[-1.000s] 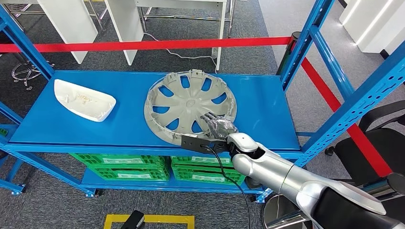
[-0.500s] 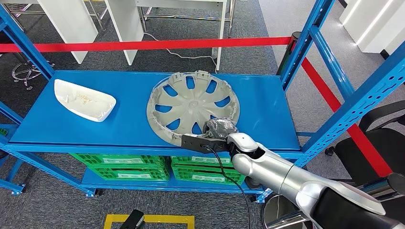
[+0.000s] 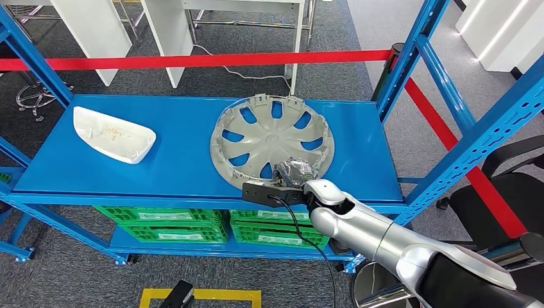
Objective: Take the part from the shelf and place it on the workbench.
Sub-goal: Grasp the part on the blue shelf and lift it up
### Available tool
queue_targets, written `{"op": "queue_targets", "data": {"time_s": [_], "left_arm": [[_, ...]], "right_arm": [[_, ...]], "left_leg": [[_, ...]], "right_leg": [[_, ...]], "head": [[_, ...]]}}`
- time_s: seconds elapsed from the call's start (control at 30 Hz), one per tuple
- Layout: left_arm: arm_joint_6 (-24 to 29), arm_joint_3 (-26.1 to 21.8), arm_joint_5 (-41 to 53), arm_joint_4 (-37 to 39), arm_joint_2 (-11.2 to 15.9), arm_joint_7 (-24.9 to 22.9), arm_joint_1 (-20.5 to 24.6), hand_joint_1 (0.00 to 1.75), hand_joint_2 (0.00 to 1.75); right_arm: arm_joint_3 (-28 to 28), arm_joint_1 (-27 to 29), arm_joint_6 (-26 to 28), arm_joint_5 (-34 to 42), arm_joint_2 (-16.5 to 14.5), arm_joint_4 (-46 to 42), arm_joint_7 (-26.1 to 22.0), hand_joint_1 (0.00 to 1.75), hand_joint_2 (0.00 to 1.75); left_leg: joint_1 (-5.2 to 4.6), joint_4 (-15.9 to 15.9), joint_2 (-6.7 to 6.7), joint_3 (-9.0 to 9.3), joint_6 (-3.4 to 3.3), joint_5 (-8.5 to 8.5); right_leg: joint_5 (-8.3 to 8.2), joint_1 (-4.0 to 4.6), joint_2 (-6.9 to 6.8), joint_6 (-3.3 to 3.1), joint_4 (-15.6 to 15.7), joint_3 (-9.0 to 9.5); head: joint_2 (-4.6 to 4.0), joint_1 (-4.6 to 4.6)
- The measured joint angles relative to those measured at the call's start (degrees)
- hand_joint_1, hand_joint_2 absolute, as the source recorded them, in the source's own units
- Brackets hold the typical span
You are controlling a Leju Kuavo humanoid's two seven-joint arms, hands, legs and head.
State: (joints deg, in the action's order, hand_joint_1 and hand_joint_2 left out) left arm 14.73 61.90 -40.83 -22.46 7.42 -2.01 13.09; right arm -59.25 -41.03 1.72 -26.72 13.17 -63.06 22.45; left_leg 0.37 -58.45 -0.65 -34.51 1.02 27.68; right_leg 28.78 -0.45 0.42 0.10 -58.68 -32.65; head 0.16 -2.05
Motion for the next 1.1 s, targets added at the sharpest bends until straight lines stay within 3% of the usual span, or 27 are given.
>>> {"op": "queue_targets", "data": {"time_s": [0.13, 0.33, 0.63, 0.77, 0.97, 1.1], "left_arm": [[0.01, -0.30, 0.33, -0.05, 0.01, 0.04, -0.07, 0.00, 0.00], [0.25, -0.93, 0.45, -0.08, 0.01, 1.02, -0.71, 0.00, 0.00], [1.26, -1.74, 0.26, -0.08, -0.26, 3.33, -2.61, 0.00, 0.00], [1.46, -1.95, -0.32, -0.07, -0.61, 5.09, -3.36, 0.00, 1.75], [2.13, -2.59, -1.44, 0.01, -1.54, 7.64, -4.08, 0.00, 1.75], [2.05, -2.77, -1.95, 0.08, -2.20, 8.54, -4.23, 0.00, 1.75]], "right_arm": [[0.23, 0.37, 1.19, 1.07, 0.00, -0.05, -0.92, 1.75, 1.75], [2.64, 3.16, 6.43, 7.43, 0.16, -1.92, -6.54, 1.75, 1.75], [7.24, 9.72, 12.02, 12.73, 1.20, -11.47, -12.99, 1.75, 1.75], [8.90, 12.14, 13.84, 14.70, 1.82, -17.25, -15.38, 1.75, 1.75], [11.39, 15.34, 16.30, 19.17, 3.07, -28.50, -19.03, 1.75, 1.75], [12.69, 16.61, 16.40, 27.50, 3.85, -35.91, -23.33, 1.75, 1.75]], "left_leg": [[0.00, 0.00, 0.00, 0.01, 0.00, 0.00], [0.00, 0.00, 0.01, 0.01, 0.00, 0.01], [0.02, 0.02, 0.04, 0.02, 0.05, 0.04], [0.02, 0.03, 0.05, 0.03, 0.05, 0.04], [0.02, 0.03, 0.04, 0.02, 0.05, 0.04], [0.02, 0.03, 0.05, 0.01, 0.06, 0.05]], "right_leg": [[0.00, 0.00, 0.00, 0.00, 0.00, 0.00], [0.00, 0.00, 0.03, 0.00, 0.00, 0.00], [0.06, 0.01, 0.05, -0.07, 0.01, -0.02], [0.06, 0.01, 0.06, -0.07, 0.01, -0.02], [0.07, 0.01, 0.04, -0.09, 0.01, -0.03], [0.09, 0.01, 0.05, -0.12, 0.01, -0.04]], "head": [[-0.01, 0.01], [-0.01, 0.00], [-0.01, 0.00], [0.00, 0.01], [-0.01, 0.00], [-0.01, 0.00]]}}
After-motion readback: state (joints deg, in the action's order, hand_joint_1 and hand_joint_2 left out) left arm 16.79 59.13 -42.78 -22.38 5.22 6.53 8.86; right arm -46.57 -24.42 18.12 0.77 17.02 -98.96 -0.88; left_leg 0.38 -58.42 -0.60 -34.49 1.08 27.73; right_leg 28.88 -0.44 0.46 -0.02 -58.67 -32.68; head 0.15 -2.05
